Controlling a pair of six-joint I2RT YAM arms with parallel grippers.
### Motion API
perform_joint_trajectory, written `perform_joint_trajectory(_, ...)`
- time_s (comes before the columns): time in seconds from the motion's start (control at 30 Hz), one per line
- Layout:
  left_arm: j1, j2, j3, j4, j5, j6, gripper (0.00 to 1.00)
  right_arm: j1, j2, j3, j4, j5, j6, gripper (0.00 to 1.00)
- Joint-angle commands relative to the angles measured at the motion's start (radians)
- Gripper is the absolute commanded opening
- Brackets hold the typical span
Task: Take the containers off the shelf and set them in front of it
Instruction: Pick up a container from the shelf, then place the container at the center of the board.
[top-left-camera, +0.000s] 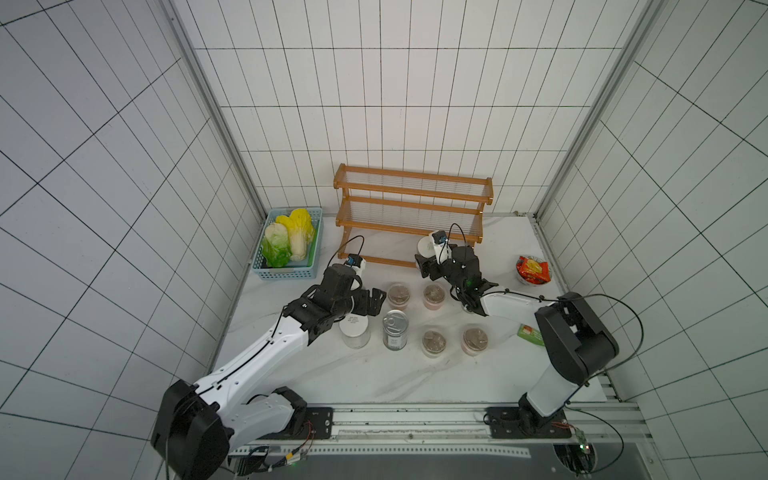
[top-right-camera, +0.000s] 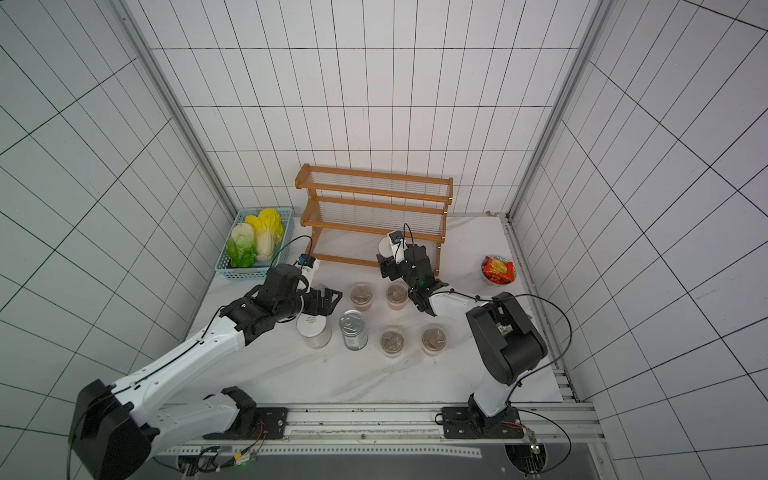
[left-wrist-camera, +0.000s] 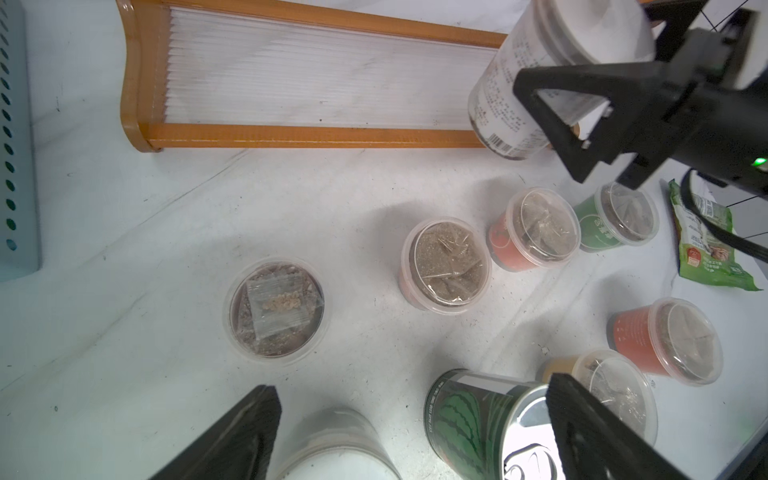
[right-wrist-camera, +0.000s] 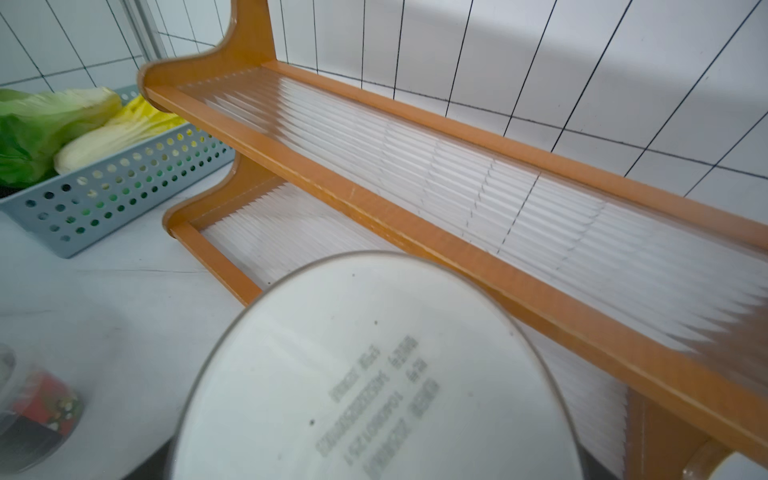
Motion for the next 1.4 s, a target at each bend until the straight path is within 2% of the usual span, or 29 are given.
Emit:
perform_joint_trajectory(0.0,0.026,-0.028,-0.006,0.027,-0.016,0.005,0.98,0.016,-0.109,-0.035,-0.002,-0.068,-0.017,0.77)
perform_joint_trajectory(0.23,0.144,-0.045,-0.001,0.056,0.013,-0.014,0.99,0.092,-0.411,-0.058,-0.237,-0.191,-0.028,0.76)
perform_joint_trajectory(0.37,0.218,-0.039,0.0,0.091,0.051,-0.024,0.99,0.23,-0.537,-0.051,-0.372,-0.214,-0.036,0.75)
perform_joint_trajectory(0.5,0.277,-0.021,0.02,0.107,0.084,-0.024,0.99,0.392,-0.581,-0.049,-0.435,-0.219,-0.035,0.75)
perform_joint_trajectory(0.67,0.303,0.037,0.086,0.073,0.086,0.004,0.98,0.605,-0.506,-0.051,-0.434,-0.212,-0.063,0.75)
perform_joint_trajectory(0.87,0.312,0.096,0.152,0.04,0.078,0.024,0.98,0.732,-0.309,-0.048,-0.296,-0.26,-0.064,0.75)
perform_joint_trajectory(1.1,0.318,0.103,0.148,0.035,0.085,0.025,0.99,0.768,-0.083,-0.038,-0.147,-0.314,-0.068,0.77)
perform_joint_trajectory(1.37,0.323,0.112,0.14,0.036,0.097,0.032,0.99,0.802,0.052,-0.021,-0.087,-0.317,-0.091,0.8)
